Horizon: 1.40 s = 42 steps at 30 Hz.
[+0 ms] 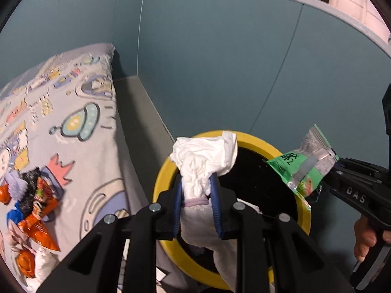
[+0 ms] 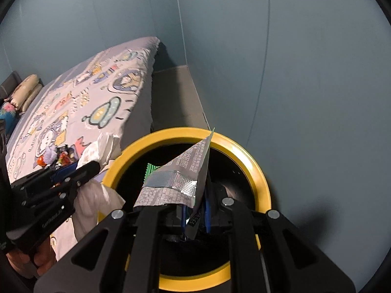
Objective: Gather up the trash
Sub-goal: 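Open both tools to drop the tissue and packet into the bin, then move both tools back over the trash pile on the bed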
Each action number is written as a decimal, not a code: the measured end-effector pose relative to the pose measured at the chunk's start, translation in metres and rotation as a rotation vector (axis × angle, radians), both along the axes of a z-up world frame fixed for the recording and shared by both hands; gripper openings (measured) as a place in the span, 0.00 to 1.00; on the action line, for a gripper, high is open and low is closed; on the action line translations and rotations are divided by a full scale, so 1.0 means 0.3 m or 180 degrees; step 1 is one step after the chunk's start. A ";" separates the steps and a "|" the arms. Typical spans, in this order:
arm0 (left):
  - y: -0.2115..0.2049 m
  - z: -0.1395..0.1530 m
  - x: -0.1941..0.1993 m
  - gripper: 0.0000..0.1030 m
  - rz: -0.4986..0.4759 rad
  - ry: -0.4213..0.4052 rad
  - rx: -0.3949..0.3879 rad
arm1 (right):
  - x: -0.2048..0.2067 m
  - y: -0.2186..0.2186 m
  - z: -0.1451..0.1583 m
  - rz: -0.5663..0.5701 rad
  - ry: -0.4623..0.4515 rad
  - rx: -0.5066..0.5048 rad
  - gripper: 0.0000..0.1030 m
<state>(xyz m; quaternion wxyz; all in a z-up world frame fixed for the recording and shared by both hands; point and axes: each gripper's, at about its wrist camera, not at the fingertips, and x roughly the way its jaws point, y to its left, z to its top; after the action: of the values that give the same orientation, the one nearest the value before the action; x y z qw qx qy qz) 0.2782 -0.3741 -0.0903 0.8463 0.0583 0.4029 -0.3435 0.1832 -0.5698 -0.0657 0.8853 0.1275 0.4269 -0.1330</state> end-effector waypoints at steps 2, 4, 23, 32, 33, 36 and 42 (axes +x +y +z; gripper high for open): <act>-0.014 -0.023 0.013 0.20 -0.0041 0.0109 0.0031 | 0.017 -0.020 -0.018 -0.0052 0.0090 0.0070 0.10; -0.017 -0.035 0.024 0.20 -0.0026 0.0182 0.0027 | 0.024 -0.031 -0.023 -0.0074 0.0128 0.0105 0.10; 0.065 -0.009 0.039 0.49 0.0035 0.0249 -0.0178 | 0.013 -0.043 0.008 -0.0295 0.0237 -0.0041 0.41; 0.245 0.060 0.079 0.49 0.0335 0.0135 -0.0269 | -0.011 0.005 0.058 -0.0254 0.0147 -0.0067 0.41; 0.281 0.073 0.079 0.49 0.0391 0.0096 -0.0282 | -0.009 0.025 0.067 -0.0214 0.0119 -0.0063 0.41; 0.373 0.101 0.078 0.49 0.0510 0.0016 -0.0295 | 0.006 0.081 0.085 -0.0096 0.0045 -0.0039 0.41; 0.596 0.154 0.068 0.49 0.0754 -0.0202 -0.0254 | 0.059 0.234 0.132 0.0181 -0.0151 -0.0036 0.45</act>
<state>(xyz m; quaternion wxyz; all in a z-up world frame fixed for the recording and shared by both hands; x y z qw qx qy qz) 0.2987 -0.1953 -0.0442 0.8949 -0.0125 0.3661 -0.2549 0.2008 -0.4996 -0.0261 0.8994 0.1135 0.4084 -0.1072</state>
